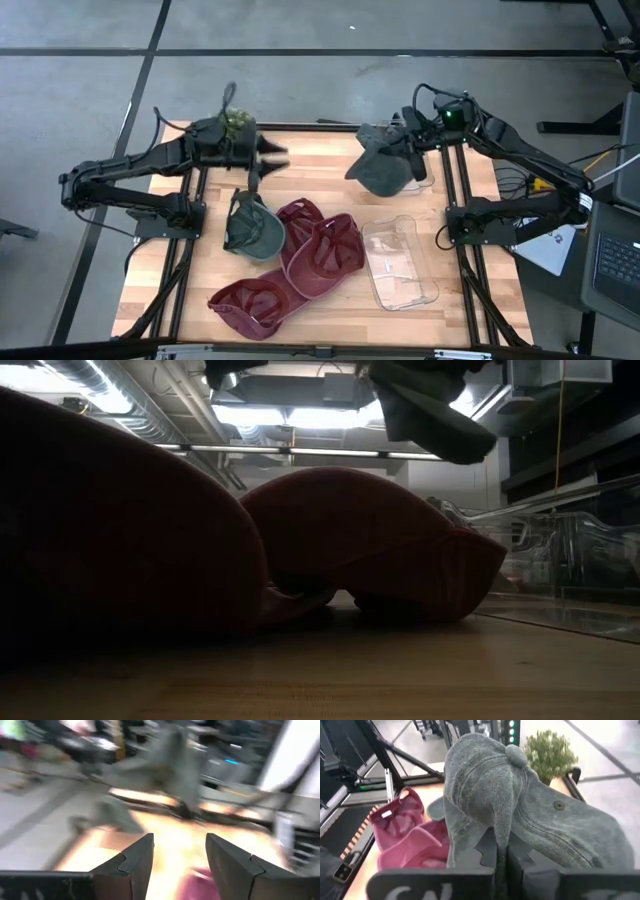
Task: Pick & Place hat
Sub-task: Put the right gray cap into the top transparent bin
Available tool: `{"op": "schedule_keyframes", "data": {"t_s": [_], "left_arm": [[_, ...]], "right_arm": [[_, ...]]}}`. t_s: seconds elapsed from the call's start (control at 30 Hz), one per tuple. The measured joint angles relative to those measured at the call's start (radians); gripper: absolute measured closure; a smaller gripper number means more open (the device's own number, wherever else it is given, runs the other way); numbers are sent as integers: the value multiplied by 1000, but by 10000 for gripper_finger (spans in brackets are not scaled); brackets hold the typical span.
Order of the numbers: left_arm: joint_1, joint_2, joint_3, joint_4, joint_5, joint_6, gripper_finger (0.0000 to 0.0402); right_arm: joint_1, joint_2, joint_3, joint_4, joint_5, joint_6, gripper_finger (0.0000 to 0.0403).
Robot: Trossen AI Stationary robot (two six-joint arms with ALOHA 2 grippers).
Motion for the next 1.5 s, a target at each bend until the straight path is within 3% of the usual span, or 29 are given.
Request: {"op": "schedule_keyframes", "data": {"t_s": [0.2,0.4,0.57,0.77,0.9,1.5], "left_arm": [[-25,-63,-140,163,57,-48,230],[-28,-206,-359,293,-56,-158,227],[-6,-347,-432,250,-143,-142,228],[45,-557,-517,178,-147,-147,230],[51,-675,-580,171,-205,-170,227],[51,-955,-886,242,-247,-151,228]], "right_arm": [[1,-25,0,-77,16,-5,394],[1,-43,0,-94,17,-9,394],[1,-45,-13,-86,25,-32,394],[1,-48,-107,-64,24,-19,394],[1,-49,-148,-22,24,18,394],[-53,-49,-148,-10,-26,21,393]]}}
